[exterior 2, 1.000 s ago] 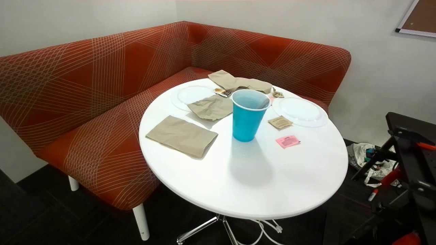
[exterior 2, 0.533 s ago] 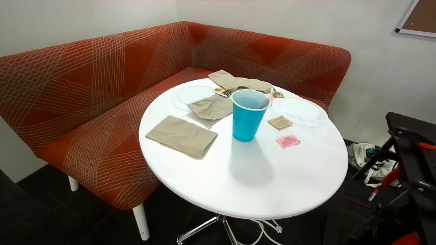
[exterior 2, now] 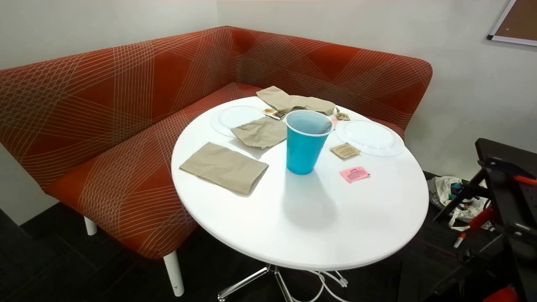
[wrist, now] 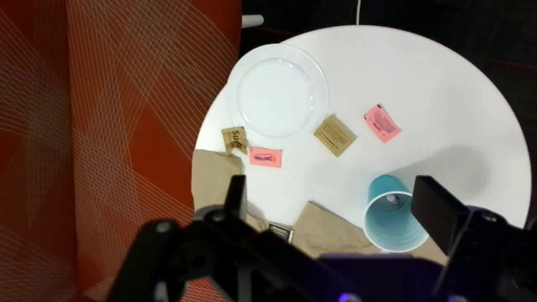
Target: Remove the marker from the cup and place it on the table
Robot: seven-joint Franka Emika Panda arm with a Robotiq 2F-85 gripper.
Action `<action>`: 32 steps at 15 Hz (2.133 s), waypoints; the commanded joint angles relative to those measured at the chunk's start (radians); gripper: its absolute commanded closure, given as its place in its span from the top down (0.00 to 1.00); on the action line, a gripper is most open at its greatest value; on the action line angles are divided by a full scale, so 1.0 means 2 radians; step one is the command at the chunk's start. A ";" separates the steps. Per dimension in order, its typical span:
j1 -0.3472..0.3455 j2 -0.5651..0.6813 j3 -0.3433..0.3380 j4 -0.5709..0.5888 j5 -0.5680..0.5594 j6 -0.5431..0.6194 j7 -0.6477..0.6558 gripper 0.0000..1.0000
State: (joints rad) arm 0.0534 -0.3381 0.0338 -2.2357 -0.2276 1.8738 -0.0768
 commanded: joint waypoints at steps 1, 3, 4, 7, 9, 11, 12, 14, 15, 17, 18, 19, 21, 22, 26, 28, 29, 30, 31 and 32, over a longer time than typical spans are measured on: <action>0.014 0.053 0.002 0.025 0.024 0.024 -0.044 1.00; 0.019 0.076 0.005 0.025 0.036 0.052 -0.049 1.00; 0.020 0.087 0.006 0.025 0.040 0.066 -0.050 1.00; 0.022 0.119 0.008 0.027 0.060 0.097 -0.059 1.00; 0.023 0.138 0.013 0.026 0.061 0.111 -0.052 1.00; 0.024 0.157 0.018 0.026 0.048 0.124 -0.041 1.00; 0.025 0.166 0.021 0.025 0.046 0.132 -0.038 1.00; 0.026 0.184 0.026 0.026 0.046 0.147 -0.036 1.00; 0.026 0.192 0.028 0.027 0.051 0.155 -0.040 1.00; 0.027 0.211 0.031 0.029 0.046 0.177 -0.032 1.00; 0.026 0.221 0.032 0.032 0.046 0.184 -0.030 1.00; 0.026 0.232 0.032 0.036 0.050 0.192 -0.031 1.00; 0.026 0.250 0.031 0.042 0.045 0.208 -0.019 1.00; 0.027 0.260 0.030 0.045 0.041 0.219 -0.010 1.00; 0.029 0.294 0.029 0.062 0.045 0.244 0.005 1.00; 0.032 0.308 0.029 0.071 0.042 0.248 0.015 0.78; 0.033 0.313 0.029 0.075 0.042 0.247 0.017 0.68; 0.034 0.319 0.029 0.079 0.043 0.246 0.020 0.65; 0.036 0.324 0.029 0.083 0.043 0.245 0.024 0.62; 0.037 0.329 0.029 0.087 0.044 0.243 0.023 0.57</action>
State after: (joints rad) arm 0.1133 0.2842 0.0946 -2.1001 -0.1312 2.3579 -0.0671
